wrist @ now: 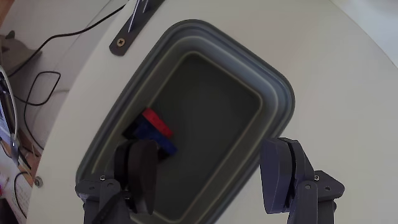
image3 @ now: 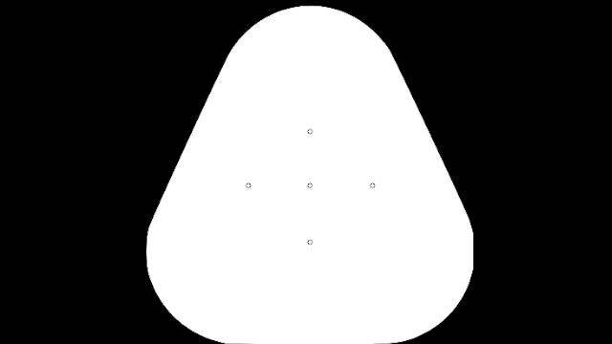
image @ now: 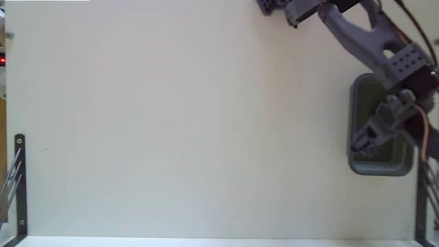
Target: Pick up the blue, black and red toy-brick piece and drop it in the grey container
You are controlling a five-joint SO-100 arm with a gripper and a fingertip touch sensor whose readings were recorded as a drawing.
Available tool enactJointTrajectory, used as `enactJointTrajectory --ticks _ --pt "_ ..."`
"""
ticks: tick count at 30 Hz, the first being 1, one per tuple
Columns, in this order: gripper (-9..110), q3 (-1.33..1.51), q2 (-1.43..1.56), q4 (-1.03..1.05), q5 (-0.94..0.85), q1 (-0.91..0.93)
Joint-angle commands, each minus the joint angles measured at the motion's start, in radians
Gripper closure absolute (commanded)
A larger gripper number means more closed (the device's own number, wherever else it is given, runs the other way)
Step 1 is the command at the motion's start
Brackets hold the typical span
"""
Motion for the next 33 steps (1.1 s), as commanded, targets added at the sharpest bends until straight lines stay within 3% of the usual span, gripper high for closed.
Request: enactJointTrajectory --ticks 1,33 --pt "-9 0.016 0.11 -0.009 0.005 0.019" --pt "-9 0.424 0.52 -0.007 0.005 0.332"
